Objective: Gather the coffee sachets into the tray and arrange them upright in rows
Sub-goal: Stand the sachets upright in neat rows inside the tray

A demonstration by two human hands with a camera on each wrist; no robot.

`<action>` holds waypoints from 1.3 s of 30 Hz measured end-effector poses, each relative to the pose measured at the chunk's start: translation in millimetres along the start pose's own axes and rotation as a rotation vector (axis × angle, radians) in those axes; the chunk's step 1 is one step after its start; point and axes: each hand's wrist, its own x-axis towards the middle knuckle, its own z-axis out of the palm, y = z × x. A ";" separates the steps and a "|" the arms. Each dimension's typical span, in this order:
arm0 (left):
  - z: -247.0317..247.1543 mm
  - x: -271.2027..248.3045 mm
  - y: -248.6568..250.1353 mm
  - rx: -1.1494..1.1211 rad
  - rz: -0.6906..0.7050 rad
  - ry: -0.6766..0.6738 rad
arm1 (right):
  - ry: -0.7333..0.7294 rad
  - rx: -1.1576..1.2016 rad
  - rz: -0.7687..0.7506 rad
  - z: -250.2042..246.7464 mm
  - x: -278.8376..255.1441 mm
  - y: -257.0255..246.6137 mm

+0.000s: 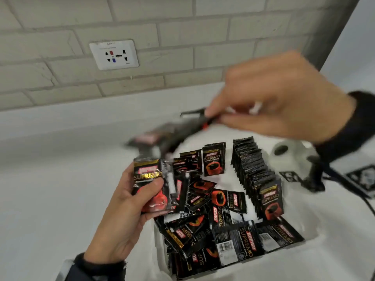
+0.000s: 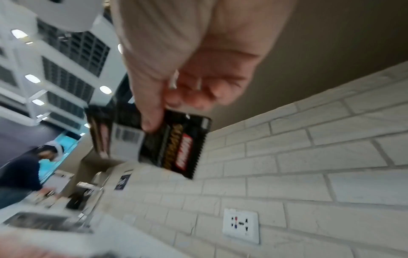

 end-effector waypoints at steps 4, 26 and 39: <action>21.3 -11.5 2.4 -0.127 -0.125 -0.214 | -0.029 -0.166 -0.195 28.6 -34.6 -15.1; 85.2 -24.2 -38.1 0.173 0.083 -0.056 | 0.636 1.347 1.129 80.8 -136.1 -46.0; 108.0 -24.1 -51.8 0.165 0.127 -0.278 | 0.500 1.582 1.007 81.2 -146.4 -63.1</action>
